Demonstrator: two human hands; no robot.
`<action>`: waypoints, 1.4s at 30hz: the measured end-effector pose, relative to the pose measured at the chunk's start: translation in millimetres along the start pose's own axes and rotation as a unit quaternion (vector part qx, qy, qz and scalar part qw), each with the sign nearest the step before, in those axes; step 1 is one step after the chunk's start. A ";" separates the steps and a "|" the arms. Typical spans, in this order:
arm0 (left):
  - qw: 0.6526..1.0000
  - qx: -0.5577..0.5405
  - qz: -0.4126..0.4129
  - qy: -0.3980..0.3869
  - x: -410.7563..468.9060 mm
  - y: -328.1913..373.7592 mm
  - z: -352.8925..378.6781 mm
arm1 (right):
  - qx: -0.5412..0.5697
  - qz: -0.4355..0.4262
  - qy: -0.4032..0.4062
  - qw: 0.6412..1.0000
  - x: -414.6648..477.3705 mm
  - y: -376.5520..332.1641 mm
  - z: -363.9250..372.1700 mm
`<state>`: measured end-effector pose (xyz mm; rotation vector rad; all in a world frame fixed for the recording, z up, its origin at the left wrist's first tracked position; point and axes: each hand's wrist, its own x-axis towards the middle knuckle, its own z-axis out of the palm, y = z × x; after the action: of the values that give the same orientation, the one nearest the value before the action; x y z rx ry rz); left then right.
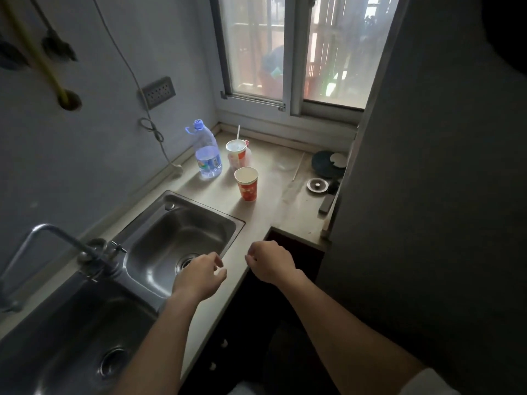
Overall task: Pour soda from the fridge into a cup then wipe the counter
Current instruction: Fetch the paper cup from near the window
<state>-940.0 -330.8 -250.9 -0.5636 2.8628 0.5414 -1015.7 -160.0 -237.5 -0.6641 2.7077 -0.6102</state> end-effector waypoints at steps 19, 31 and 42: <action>0.998 0.035 0.020 -0.044 191.5 26.4 -10.1 | -0.108 0.011 -0.033 0.994 180.9 17.1 -19.9; 0.993 0.072 -0.077 -0.060 259.8 15.7 -11.1 | -0.053 0.076 -0.099 0.991 284.6 69.7 -6.3; 0.991 0.072 -0.100 -0.057 263.3 -6.2 -13.1 | 0.303 0.092 0.013 0.949 346.7 89.8 25.8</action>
<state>-1179.3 -428.6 -302.9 -0.7579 2.6710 0.3195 -1335.3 -267.3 -361.0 -0.2377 2.3585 -1.3173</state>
